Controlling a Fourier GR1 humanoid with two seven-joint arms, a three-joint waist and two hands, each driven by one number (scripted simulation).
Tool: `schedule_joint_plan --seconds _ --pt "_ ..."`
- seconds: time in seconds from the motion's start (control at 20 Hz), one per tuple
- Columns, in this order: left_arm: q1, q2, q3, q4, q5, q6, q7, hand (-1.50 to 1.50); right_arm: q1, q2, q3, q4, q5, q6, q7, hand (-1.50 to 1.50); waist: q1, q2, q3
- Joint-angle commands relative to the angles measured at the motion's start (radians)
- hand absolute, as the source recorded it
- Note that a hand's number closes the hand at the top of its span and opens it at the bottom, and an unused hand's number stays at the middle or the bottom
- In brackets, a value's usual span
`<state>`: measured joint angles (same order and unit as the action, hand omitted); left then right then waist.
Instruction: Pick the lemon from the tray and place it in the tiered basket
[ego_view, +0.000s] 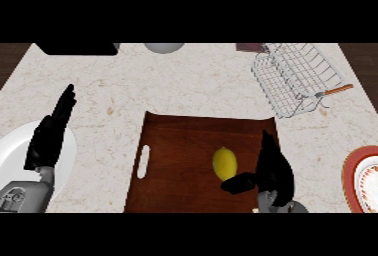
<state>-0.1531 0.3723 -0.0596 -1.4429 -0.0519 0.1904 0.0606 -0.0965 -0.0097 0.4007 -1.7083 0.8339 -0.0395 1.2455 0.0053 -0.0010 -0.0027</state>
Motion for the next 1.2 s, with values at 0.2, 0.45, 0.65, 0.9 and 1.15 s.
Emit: schedule_joint_plan --seconds 0.2,0.45,0.65,0.9,1.15 --pt "-0.006 -0.007 0.001 -0.009 -0.005 -0.005 0.021 0.00 -0.047 0.009 -0.010 0.062 -0.048 -0.037 0.242 -1.50 0.002 0.001 0.001" --pt "0.017 -0.002 0.004 -0.011 -0.007 -0.019 0.008 0.00 -0.065 0.009 -0.023 0.091 -0.060 -0.040 0.242 -1.50 0.006 0.001 0.000" --pt "0.022 -0.020 -0.007 -0.047 -0.022 -0.002 0.021 0.00 -0.102 0.009 -0.023 0.143 -0.083 -0.062 0.242 -1.50 0.010 0.001 0.002" --pt "0.033 -0.012 0.010 -0.024 -0.018 -0.019 -0.007 0.00 -0.133 0.009 -0.001 0.178 -0.125 -0.100 0.242 -1.50 0.010 0.002 0.001" --pt "0.009 -0.054 -0.020 -0.026 -0.055 0.014 0.022 0.00 -0.137 0.009 0.040 0.226 -0.181 -0.156 0.242 -1.50 0.005 0.002 0.002"
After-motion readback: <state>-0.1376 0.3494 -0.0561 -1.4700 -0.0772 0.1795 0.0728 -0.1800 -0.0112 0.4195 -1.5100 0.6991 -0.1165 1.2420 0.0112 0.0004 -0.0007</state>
